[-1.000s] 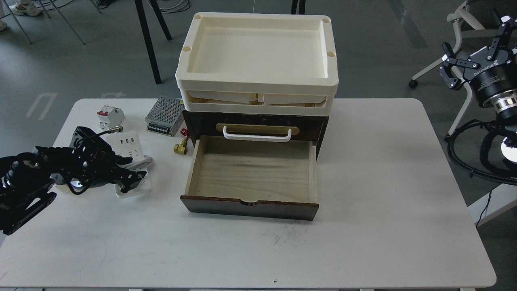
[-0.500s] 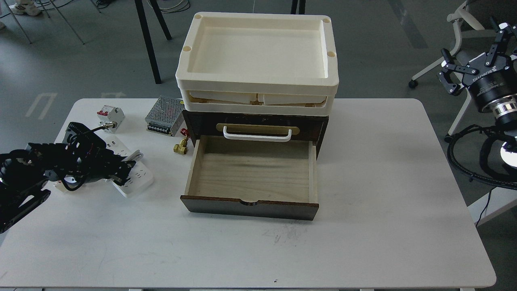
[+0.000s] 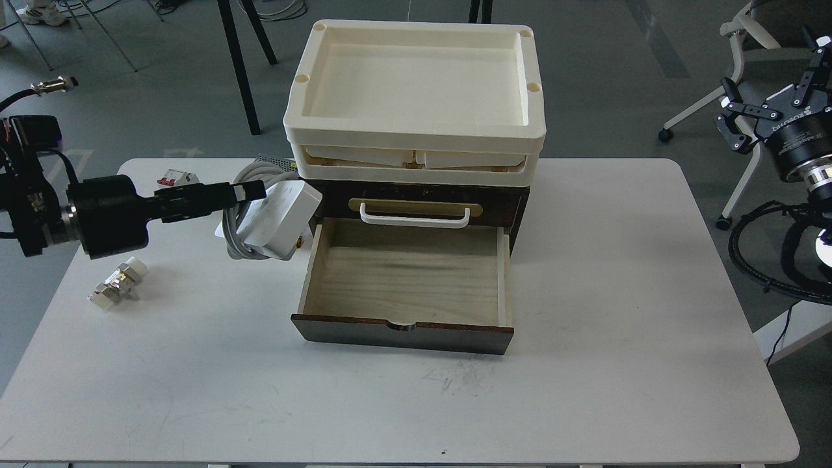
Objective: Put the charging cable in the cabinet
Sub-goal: 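Lift the power strip and carry it over the open drawer, then lower the power strip into the drawer, open the left gripper, withdraw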
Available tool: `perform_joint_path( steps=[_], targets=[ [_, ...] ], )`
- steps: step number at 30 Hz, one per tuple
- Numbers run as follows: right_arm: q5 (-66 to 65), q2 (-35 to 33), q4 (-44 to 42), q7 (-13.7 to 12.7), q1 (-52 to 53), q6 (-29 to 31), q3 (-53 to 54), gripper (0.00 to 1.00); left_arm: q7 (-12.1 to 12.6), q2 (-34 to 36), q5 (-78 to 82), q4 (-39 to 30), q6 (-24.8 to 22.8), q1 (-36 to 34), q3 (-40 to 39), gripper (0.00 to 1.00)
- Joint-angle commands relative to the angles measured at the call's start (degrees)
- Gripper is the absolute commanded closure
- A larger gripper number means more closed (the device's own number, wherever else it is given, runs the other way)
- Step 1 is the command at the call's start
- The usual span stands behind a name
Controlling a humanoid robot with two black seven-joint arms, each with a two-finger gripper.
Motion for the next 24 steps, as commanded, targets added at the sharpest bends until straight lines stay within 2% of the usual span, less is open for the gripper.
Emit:
perform_joint_path(
  steps=[1,4,9,24],
  targets=[
    [0.00,-0.52,0.04,0.00,-0.11,0.00,0.00,0.00,0.55,-7.91,-4.51,-0.27,2.10,2.10,0.14,0.99],
    [0.00,-0.97,0.04,0.00,-0.11,0.00,0.08,0.00,1.78,-15.82,-4.25,3.86,5.10,5.44,0.49,0.99],
    [0.00,-1.40,0.04,0.00,-0.20,0.00,0.17,0.00,1.70,-24.10,-3.89,12.38,5.19,7.90,0.67,0.99],
    [0.00,-1.49,-0.05,0.00,-0.64,0.00,0.61,0.00,1.78,-32.10,-3.89,23.91,5.72,11.08,0.58,0.99]
  ],
)
